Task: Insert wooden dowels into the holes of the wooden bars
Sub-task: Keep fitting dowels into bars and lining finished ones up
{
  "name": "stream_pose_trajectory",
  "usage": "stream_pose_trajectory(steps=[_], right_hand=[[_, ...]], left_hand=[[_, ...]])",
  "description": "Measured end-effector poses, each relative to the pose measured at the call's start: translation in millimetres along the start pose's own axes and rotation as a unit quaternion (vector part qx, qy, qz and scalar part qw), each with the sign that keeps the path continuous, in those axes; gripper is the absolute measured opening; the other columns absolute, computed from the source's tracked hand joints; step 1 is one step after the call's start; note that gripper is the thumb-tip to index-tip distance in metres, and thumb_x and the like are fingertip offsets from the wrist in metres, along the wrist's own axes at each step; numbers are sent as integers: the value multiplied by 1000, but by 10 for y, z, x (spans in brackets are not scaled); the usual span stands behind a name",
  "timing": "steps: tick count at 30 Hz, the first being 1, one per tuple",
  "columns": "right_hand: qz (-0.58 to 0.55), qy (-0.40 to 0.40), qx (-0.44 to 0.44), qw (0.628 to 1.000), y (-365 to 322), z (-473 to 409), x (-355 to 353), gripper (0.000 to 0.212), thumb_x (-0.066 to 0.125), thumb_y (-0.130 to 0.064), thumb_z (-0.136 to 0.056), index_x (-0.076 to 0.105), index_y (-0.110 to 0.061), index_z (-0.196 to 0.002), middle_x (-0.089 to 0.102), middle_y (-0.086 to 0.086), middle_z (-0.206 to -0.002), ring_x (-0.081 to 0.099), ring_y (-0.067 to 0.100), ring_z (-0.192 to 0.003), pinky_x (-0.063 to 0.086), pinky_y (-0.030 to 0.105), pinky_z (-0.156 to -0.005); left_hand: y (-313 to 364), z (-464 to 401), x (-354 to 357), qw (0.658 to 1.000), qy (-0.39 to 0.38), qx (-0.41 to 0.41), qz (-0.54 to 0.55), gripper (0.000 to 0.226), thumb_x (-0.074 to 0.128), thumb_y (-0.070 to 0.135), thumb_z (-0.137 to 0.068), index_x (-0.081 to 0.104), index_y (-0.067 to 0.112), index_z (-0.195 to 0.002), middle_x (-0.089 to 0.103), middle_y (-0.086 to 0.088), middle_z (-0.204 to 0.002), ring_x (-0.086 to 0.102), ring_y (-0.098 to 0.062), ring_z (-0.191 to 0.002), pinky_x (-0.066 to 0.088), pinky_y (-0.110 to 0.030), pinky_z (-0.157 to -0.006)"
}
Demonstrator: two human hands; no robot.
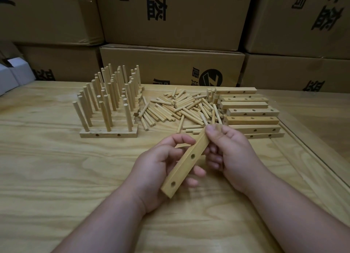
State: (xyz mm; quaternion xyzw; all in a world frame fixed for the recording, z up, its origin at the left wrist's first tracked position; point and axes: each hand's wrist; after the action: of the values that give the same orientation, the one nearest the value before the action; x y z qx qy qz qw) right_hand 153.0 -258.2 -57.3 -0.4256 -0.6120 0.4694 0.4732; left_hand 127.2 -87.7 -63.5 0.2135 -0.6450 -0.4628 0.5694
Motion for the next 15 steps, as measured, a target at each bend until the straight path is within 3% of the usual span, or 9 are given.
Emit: stream_pose_trajectory(steps=[3, 6, 7, 10, 12, 15], right_hand=[[-142, 56, 56, 987, -22, -64, -3, 22, 60, -32, -92, 57, -16, -78, 48, 3, -61, 32, 9, -41, 27, 20, -36], [-186, 83, 66, 977, -16, -105, -20, 18, 50, -26, -103, 51, -13, -91, 57, 6, -64, 34, 9, -41, 28, 19, -35], [-185, 84, 68, 977, -9, -107, -18, 18, 49, -26, -104, 51, -12, -93, 58, 8, -65, 35, 9, -42, 29, 19, -35], [-156, 80, 74, 982, 32, -88, 4, 20, 55, -31, -101, 56, -14, -91, 53, 6, -62, 33, 9, -41, 27, 19, -36], [-132, 95, 74, 984, 52, -78, 14, 22, 58, -38, -99, 60, -16, -97, 46, 2, -57, 29, 9, -40, 25, 18, -36], [-107, 138, 63, 983, 72, -99, -9, 16, 55, -31, -103, 59, -17, -98, 36, -4, -51, 26, 7, -38, 21, 17, -36]], left_hand=[[4, -48, -10, 996, 50, 28, 72, 37, 42, 1, -82, 74, 13, -97, 76, -19, -99, 71, -31, -61, 57, -32, -45], [-48, -83, -26, 993, 65, 98, 29, 51, 38, -12, -95, 65, 23, -120, 75, -13, -113, 74, -25, -70, 59, -30, -50], [-86, -89, -22, 990, 64, 126, -8, 50, 44, -9, -98, 62, 28, -125, 75, -8, -115, 74, -25, -75, 59, -31, -54], [-139, -98, 12, 979, 90, 174, -62, 36, 64, 26, -88, 65, 34, -123, 74, -1, -115, 74, -24, -87, 59, -33, -61], [-130, -114, 18, 975, 130, 172, -48, 38, 62, 39, -84, 64, 24, -119, 74, -4, -114, 74, -23, -87, 58, -32, -60], [-110, -112, 25, 978, 152, 139, -19, 33, 46, 42, -100, 63, 16, -111, 76, -8, -95, 73, -20, -77, 57, -33, -62]])
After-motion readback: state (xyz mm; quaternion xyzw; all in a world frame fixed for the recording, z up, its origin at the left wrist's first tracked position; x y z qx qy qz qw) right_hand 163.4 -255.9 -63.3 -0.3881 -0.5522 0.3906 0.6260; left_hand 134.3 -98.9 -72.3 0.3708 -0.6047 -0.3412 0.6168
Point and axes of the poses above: each hand's wrist, its own z-axis away from the middle knuckle, its own x-axis out of the palm, y = z × x
